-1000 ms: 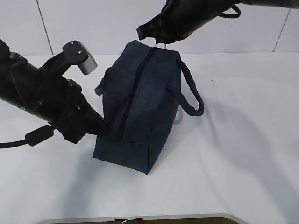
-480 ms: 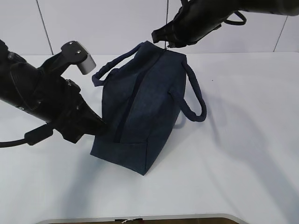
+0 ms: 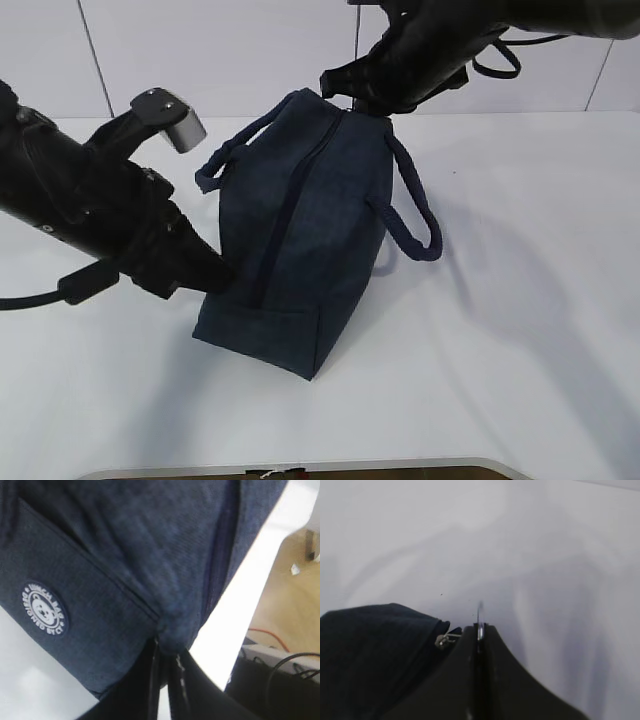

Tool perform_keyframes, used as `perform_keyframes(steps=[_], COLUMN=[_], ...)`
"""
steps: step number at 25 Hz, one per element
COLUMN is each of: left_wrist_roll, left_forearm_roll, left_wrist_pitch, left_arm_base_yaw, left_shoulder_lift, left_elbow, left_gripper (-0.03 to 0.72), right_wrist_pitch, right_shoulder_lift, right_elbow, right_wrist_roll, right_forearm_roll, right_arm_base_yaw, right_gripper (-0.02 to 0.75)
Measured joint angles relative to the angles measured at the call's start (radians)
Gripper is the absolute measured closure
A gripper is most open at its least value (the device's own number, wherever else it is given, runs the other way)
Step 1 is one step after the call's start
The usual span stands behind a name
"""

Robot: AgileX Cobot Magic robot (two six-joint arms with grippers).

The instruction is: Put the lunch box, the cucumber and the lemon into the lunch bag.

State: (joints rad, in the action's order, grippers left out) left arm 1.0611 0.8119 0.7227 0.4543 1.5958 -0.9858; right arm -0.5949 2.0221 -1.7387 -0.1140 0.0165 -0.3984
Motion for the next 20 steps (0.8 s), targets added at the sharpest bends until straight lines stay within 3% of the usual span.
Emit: perform_keyframes(steps=[5, 12, 20], left_wrist_roll=[-0.140, -0.281, -0.349], left_forearm_roll=[-0.006, -0.016, -0.083], left_wrist_pitch=[0.065, 0.257, 0.346], left_arm_base_yaw=[-0.021, -0.097, -0.130], left_shoulder_lift=[0.000, 0.000, 0.000], left_elbow=[-0.057, -0.164, -0.297], left_gripper=[0.633, 0.395, 0.359], right_wrist_pitch=[-0.031, -0.041, -0.067], right_shoulder_lift=[0.000, 0.000, 0.000], right_elbow=[-0.007, -0.007, -0.032], right_wrist_roll=[0.044, 0.071, 0.077], right_forearm_roll=[-0.064, -0.094, -0.096], right_arm_base_yaw=[0.005, 0.006, 0.006], right_gripper=[0.733, 0.733, 0.733])
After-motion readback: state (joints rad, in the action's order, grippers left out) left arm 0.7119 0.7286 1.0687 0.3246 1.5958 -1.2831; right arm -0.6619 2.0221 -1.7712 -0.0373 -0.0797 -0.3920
